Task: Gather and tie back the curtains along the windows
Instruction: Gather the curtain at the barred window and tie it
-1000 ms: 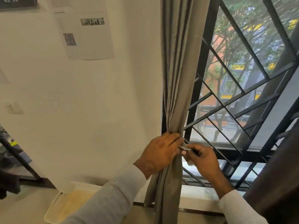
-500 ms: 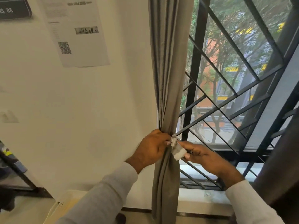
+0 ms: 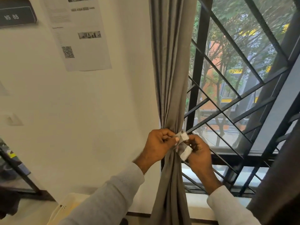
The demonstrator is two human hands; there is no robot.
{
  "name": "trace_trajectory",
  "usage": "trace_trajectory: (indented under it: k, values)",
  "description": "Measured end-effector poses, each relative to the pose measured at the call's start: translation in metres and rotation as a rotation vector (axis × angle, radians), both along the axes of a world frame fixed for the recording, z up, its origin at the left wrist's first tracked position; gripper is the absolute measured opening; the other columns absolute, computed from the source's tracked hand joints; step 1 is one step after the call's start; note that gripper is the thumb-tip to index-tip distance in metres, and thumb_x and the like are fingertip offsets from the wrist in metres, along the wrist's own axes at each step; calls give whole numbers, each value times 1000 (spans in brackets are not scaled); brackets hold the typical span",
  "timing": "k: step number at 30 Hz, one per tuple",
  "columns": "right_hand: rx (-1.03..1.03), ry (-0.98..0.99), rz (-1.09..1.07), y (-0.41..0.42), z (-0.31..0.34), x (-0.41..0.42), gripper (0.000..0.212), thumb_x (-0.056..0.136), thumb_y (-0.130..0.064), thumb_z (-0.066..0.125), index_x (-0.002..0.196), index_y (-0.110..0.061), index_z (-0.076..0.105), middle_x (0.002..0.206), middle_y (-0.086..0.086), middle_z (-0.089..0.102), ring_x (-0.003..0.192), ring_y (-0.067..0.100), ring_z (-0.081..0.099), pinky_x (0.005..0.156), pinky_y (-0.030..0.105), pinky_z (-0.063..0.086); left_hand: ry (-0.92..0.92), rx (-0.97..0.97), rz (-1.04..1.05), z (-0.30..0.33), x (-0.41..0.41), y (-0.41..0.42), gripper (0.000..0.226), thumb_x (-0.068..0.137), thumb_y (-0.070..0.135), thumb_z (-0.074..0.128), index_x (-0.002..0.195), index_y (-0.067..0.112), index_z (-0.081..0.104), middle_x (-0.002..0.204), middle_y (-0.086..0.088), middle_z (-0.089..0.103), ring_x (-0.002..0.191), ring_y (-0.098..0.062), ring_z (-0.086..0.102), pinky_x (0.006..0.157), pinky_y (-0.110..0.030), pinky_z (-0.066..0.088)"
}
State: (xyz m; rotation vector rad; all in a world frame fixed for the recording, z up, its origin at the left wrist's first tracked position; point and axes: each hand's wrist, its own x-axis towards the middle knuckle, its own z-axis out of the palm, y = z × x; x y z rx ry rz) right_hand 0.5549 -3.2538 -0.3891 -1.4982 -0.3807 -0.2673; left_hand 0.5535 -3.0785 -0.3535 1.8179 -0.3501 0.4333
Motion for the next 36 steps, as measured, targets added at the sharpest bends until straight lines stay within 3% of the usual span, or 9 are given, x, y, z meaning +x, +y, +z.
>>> trace_trajectory:
  k: [3, 8, 13, 18, 26, 29, 31, 34, 36]
  values:
    - [-156, -160, -56, -6, -2, 1, 23, 90, 6, 75, 102, -14, 74, 98, 3, 70, 89, 18, 71, 71, 28, 63, 39, -1, 88, 1, 4, -1, 8, 95, 11, 80, 92, 4, 80, 67, 9, 75, 61, -8, 70, 70, -24, 58]
    - [-318, -336, -106, -10, 10, -12, 35, 88, 2, 78, 96, -32, 74, 108, 3, 65, 104, 1, 66, 81, 7, 54, 53, 32, 170, 10, 14, 1, 9, 93, 13, 83, 84, 12, 79, 68, 2, 77, 63, -18, 74, 77, -29, 63]
    - [-305, -284, -106, -17, 20, -7, 9, 86, -16, 86, 92, -23, 84, 133, -3, 52, 111, 16, 62, 84, 22, 60, 41, 200, 66, 15, 17, 3, 7, 93, 15, 83, 87, 11, 82, 70, 1, 76, 61, -17, 70, 67, -25, 59]
    - [-352, -330, -108, -22, 37, 0, 13, 85, -14, 85, 96, -21, 85, 116, -4, 67, 109, 8, 66, 91, 12, 52, 6, 303, -104, 24, 20, 7, 9, 98, 16, 76, 101, 14, 84, 88, 4, 80, 81, -13, 76, 84, -30, 63]
    - [-299, -190, -156, -25, 40, 18, 19, 84, -12, 87, 78, -20, 71, 81, 1, 69, 74, 24, 67, 69, 48, 61, 127, 280, -361, 22, 19, 19, 19, 107, 28, 65, 120, 18, 75, 109, -14, 73, 101, -39, 69, 95, -53, 61]
    - [-281, -90, -69, -25, 44, 21, 19, 82, -10, 89, 86, -19, 72, 82, 4, 71, 75, 28, 68, 72, 48, 63, 69, 249, -254, 18, 18, 16, 18, 96, 27, 81, 111, 19, 77, 96, -6, 76, 83, -23, 69, 75, -33, 58]
    - [-241, -10, -10, -26, 51, 22, 26, 79, -9, 91, 95, -17, 73, 86, 10, 73, 79, 33, 69, 73, 37, 65, 9, 245, -198, 16, 21, 16, 8, 98, 21, 78, 106, 17, 77, 90, 11, 75, 82, -10, 69, 77, -20, 53]
    - [-249, 38, 27, -32, 61, 21, 30, 77, -4, 90, 100, -11, 72, 89, 16, 74, 82, 34, 68, 72, 23, 61, -51, 269, -175, 16, 21, 18, 10, 106, 17, 66, 105, 25, 73, 89, 18, 71, 85, -7, 69, 79, -15, 53]
    - [-287, 34, 23, -32, 60, 20, 30, 78, -5, 90, 100, -12, 72, 87, 14, 75, 80, 32, 69, 72, 27, 63, -89, 284, -139, 14, 20, 19, 11, 109, 22, 61, 108, 23, 72, 90, 13, 72, 85, -9, 69, 77, -18, 55]
